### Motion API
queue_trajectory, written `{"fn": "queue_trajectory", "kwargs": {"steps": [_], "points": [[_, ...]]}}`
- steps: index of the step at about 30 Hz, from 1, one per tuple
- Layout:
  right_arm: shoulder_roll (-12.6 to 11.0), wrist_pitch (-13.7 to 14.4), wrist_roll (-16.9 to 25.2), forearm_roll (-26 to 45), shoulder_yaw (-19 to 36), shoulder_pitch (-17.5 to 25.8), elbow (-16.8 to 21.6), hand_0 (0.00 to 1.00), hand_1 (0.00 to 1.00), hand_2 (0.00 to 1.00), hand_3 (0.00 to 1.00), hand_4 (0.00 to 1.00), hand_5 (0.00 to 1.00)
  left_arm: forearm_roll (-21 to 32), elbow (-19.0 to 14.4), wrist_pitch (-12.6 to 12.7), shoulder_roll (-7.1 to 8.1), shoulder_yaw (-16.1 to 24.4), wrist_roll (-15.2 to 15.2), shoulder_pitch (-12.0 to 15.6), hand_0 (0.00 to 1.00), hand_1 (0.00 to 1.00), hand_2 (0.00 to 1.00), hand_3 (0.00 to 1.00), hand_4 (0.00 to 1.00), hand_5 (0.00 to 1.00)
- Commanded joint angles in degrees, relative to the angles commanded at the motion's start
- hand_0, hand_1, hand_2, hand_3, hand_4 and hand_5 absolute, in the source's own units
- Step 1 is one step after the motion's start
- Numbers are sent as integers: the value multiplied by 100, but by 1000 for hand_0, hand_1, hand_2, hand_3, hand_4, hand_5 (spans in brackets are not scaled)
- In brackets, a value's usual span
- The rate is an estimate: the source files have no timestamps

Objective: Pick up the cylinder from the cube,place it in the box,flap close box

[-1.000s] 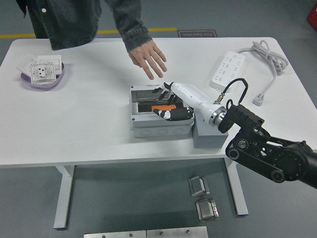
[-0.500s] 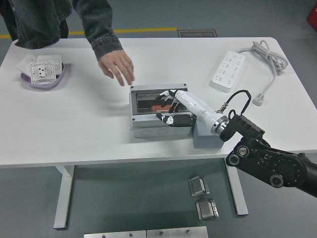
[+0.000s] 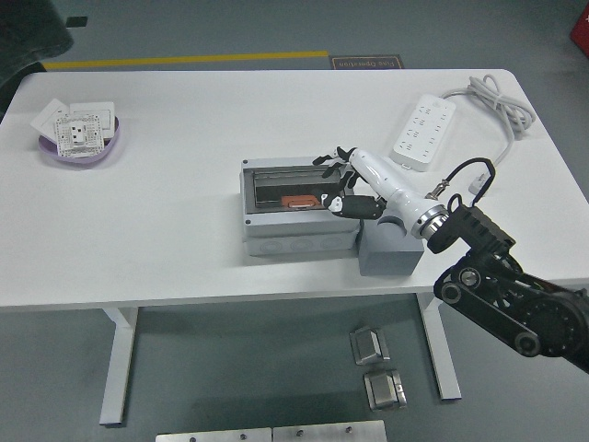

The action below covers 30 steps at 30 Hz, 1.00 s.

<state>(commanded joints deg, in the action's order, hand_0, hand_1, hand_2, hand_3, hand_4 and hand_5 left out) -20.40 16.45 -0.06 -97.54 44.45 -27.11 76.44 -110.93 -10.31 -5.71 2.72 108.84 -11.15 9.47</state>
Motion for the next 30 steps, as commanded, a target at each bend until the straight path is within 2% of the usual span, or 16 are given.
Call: {"fn": "queue_trajectory", "kwargs": {"steps": [2, 5, 9, 12, 16, 17, 22, 23, 28, 30], "points": [[215, 221, 226, -11, 444, 269, -139, 415, 439, 596, 728, 669, 368, -35, 0, -5, -27, 40, -1, 13, 619, 569, 543, 582, 417, 54], [529, 489, 686, 507, 1018, 657, -464, 423, 441, 600, 716, 664, 367, -42, 0, -11, -66, 52, -1, 26, 619, 570, 544, 583, 422, 52], [746, 329, 1378, 1367, 1720, 1152, -755, 423, 441, 600, 716, 664, 367, 15, 0, -5, -97, 12, 10, 29, 619, 570, 544, 583, 422, 52], [748, 214, 1776, 1934, 2223, 1441, -798, 436, 456, 609, 705, 656, 356, 10, 0, -5, -110, 20, 17, 30, 619, 570, 544, 583, 426, 51], [697, 121, 2052, 2442, 2804, 1677, -843, 436, 456, 609, 705, 656, 356, -18, 0, -6, -117, 51, 25, 33, 619, 570, 544, 583, 426, 51], [690, 107, 2116, 2566, 2946, 1727, -855, 788, 808, 821, 811, 908, 514, -18, 0, -5, -119, 57, 27, 34, 620, 570, 544, 583, 429, 52], [724, 69, 2387, 3119, 3419, 1859, -915, 788, 808, 821, 811, 908, 514, -3, 0, -6, -120, 47, 31, 18, 620, 570, 544, 583, 429, 52], [734, 60, 2438, 3219, 3442, 1866, -932, 947, 940, 991, 993, 998, 584, 3, 0, -6, -116, 41, 32, 12, 621, 571, 545, 584, 431, 51], [787, -7, 2666, 3725, 3472, 1891, -970, 947, 940, 991, 993, 998, 584, 58, 0, 0, -73, -12, 41, -18, 621, 571, 545, 584, 431, 51], [803, -54, 2679, 3800, 3493, 1905, -949, 966, 971, 998, 998, 998, 613, 53, 0, 3, -55, -5, 46, -20, 621, 571, 544, 584, 440, 50]]}}
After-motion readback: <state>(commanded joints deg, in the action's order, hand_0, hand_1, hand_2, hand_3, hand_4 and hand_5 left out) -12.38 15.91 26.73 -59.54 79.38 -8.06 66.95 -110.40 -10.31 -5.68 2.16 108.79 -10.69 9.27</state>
